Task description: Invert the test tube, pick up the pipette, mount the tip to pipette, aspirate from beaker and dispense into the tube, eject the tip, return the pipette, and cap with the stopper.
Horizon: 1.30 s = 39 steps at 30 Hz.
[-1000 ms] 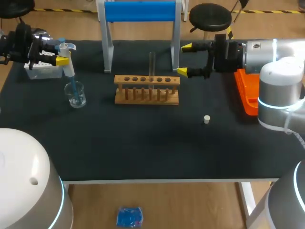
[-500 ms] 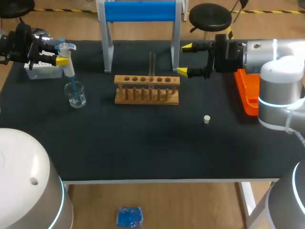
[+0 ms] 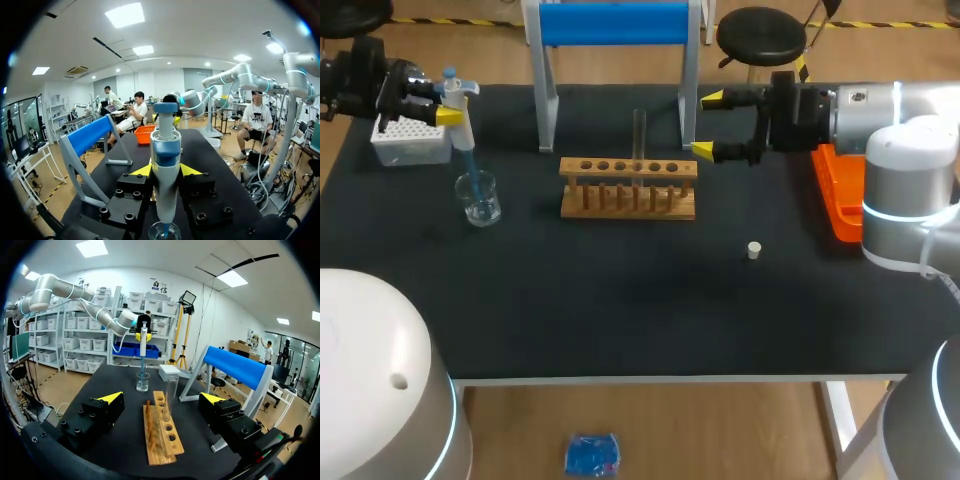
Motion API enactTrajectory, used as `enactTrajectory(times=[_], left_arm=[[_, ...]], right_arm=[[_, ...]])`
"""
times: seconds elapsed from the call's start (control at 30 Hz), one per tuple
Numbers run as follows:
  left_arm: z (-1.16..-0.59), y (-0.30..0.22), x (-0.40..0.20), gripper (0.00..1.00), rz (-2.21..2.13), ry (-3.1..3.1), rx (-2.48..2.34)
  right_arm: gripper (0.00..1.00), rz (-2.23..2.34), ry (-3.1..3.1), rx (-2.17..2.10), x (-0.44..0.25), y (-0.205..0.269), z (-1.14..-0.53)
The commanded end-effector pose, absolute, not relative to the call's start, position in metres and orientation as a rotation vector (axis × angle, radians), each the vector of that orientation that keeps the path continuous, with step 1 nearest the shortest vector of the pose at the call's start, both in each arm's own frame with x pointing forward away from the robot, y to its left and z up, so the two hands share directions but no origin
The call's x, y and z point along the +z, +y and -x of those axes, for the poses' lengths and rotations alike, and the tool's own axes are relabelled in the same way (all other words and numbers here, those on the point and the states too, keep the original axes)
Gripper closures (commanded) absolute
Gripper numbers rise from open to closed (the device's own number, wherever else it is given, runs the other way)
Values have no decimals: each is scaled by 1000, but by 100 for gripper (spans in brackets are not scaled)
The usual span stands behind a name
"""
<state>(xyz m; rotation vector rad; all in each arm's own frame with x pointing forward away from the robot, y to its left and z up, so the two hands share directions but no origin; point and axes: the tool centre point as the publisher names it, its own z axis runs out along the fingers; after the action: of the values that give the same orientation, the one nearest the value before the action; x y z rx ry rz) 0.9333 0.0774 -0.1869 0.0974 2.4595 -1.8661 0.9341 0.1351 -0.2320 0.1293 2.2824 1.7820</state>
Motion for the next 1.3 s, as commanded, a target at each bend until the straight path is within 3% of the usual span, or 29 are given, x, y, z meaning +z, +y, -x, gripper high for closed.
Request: enactTrajectory(times=[0.03,0.47,1.3], left_arm=[[-933,73,-169,100,-99,2476,-1837],[-928,64,-130,100,-133,2492,-1750],[-928,64,-130,100,-133,2492,-1750]], right_arm=[[0,-131,2281,1780,-232,136,-933],[0,-131,2281,1780,-232,136,-933],[0,-131,2281,1780,-232,136,-933]])
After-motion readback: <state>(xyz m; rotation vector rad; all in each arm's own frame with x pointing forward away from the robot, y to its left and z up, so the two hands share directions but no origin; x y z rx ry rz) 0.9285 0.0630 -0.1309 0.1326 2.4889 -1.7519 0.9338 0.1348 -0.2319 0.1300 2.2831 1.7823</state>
